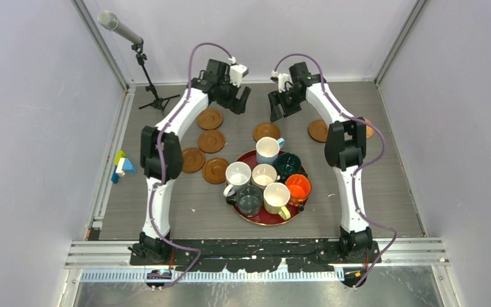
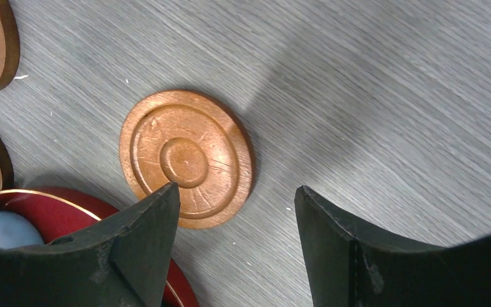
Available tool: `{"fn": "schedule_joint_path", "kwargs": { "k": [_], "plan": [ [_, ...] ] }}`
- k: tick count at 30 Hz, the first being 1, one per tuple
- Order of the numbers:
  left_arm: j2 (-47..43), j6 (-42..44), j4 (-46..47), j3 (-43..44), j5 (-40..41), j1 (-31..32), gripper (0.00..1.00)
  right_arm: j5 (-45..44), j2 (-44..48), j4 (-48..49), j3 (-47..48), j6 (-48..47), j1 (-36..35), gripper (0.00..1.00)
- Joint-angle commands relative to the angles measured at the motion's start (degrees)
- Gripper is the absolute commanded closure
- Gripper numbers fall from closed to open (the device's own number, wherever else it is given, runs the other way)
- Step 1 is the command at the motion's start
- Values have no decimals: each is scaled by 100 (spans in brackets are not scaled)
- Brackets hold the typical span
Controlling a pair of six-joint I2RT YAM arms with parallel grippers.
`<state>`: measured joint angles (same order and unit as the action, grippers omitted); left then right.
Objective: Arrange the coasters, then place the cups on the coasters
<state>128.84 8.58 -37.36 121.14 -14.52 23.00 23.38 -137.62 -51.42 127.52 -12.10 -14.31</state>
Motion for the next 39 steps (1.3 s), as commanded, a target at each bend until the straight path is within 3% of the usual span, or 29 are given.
{"fn": "schedule_joint_path", "kwargs": {
  "k": [1, 14, 17, 19, 23, 39],
  "plan": [
    [-723, -48, 187, -524, -67, -127, 10, -298, -46, 135, 165, -246, -225, 29],
    [-1269, -10, 209, -1231, 10, -340, 7, -1195, -355, 183, -109, -830, -630, 29],
    [-1275, 10, 196, -1273, 21, -347, 7, -1434, -342, 175, -241, -943, -628, 35],
    [-1286, 18, 183, -1288, 19, -357, 8, -1560, -245, 171, -420, -1058, -599, 44],
    [-1274, 21, 177, -1317, 2, -375, 8, -1639, -68, 101, -704, -1137, -384, 54],
    [-1219, 48, 164, -1445, -62, -375, 9, -1741, 330, -134, -1464, -1574, 577, 60]
  ]
}}
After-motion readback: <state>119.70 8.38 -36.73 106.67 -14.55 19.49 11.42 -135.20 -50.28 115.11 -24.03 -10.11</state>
